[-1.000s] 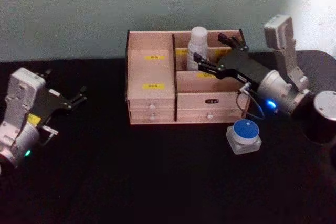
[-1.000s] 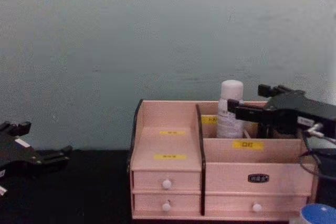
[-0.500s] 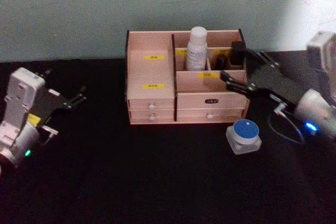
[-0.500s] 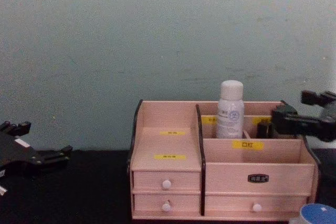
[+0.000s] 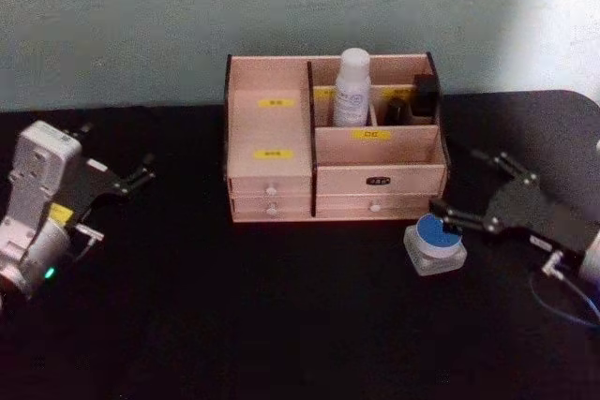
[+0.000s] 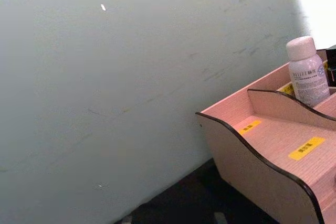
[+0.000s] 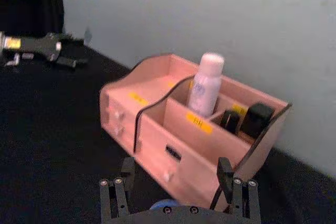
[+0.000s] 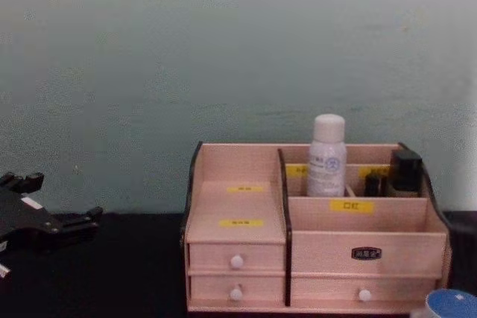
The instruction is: Pick up the facial cleanser and watermelon frost from the table and place them into the tiered storage box.
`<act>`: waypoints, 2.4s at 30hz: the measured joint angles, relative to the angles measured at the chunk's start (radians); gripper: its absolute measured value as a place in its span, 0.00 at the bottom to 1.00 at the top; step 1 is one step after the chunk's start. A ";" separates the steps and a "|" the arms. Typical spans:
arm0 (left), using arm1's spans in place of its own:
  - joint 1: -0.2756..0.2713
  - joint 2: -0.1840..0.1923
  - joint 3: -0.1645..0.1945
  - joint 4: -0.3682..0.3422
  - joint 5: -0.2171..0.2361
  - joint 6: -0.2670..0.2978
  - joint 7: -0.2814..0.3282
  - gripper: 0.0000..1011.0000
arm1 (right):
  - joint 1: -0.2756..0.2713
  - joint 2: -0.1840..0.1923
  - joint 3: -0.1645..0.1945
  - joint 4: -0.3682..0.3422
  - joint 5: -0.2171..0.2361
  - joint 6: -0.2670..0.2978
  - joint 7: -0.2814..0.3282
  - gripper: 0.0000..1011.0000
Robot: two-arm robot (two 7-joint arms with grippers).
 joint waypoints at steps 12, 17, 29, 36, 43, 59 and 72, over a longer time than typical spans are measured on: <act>0.000 0.000 0.000 0.000 0.000 0.000 0.000 0.99 | -0.048 0.041 -0.020 -0.014 0.005 0.063 -0.005 0.99; 0.000 0.000 0.000 0.000 0.000 0.000 0.000 0.99 | -0.033 0.032 -0.040 0.009 -0.001 0.077 -0.009 0.99; 0.000 0.000 0.000 0.000 0.000 0.000 0.000 0.99 | 0.003 0.009 -0.069 0.059 -0.004 0.125 -0.027 0.99; 0.000 0.000 0.000 0.000 0.000 0.000 0.000 0.99 | 0.022 0.012 -0.084 0.075 0.002 0.155 -0.021 0.99; 0.000 0.000 0.000 0.000 0.000 0.000 0.000 0.99 | 0.037 0.020 -0.097 0.080 0.008 0.192 -0.019 0.99; 0.000 0.000 0.000 0.000 0.000 0.000 0.000 0.99 | 0.061 0.020 -0.120 0.098 0.018 0.220 -0.026 0.99; 0.000 0.000 0.000 0.000 0.000 0.000 0.000 0.99 | 0.071 0.014 -0.127 0.113 0.018 0.217 -0.033 0.99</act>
